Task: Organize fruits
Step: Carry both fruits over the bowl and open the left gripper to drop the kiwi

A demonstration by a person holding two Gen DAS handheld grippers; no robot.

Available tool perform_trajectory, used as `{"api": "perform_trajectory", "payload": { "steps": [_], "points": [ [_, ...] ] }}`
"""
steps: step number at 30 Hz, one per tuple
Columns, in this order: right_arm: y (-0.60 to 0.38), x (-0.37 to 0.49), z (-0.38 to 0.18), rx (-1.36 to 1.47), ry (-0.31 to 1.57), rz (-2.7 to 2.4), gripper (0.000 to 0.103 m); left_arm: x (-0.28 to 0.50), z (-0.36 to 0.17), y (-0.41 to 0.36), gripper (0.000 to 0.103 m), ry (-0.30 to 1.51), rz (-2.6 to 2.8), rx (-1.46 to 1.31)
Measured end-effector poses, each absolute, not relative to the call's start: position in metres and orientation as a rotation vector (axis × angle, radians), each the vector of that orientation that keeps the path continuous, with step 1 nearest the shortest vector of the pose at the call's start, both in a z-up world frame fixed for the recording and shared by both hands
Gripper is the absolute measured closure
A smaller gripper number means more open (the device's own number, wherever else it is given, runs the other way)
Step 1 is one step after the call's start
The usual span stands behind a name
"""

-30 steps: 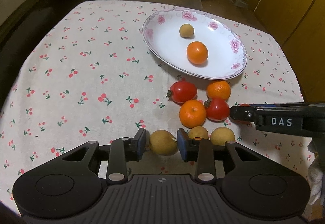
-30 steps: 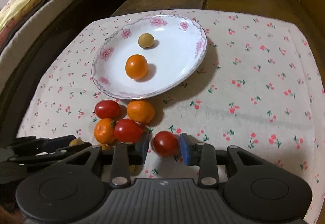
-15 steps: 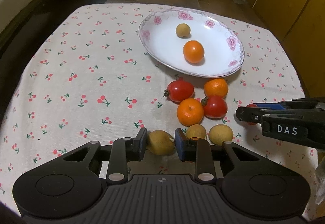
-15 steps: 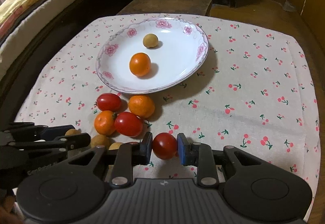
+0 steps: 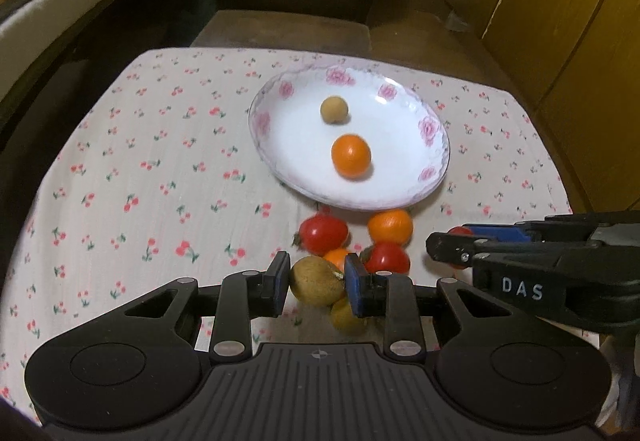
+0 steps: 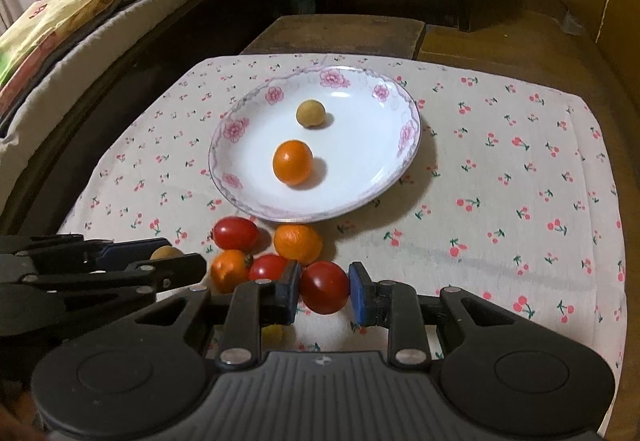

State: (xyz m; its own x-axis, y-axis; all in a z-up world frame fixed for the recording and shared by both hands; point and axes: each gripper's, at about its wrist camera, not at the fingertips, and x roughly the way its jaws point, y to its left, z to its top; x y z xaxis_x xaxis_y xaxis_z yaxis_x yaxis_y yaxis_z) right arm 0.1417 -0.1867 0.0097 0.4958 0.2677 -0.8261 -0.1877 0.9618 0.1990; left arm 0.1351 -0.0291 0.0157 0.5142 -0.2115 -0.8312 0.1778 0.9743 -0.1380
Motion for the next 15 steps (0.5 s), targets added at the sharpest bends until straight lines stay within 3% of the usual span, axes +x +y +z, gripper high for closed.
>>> {"api": "perform_trajectory", "payload": {
  "steps": [15],
  "points": [
    [-0.189,0.181,0.026,0.091,0.98,0.262,0.075,0.179,0.028,-0.044,0.066,0.975,-0.224,-0.023]
  ]
}}
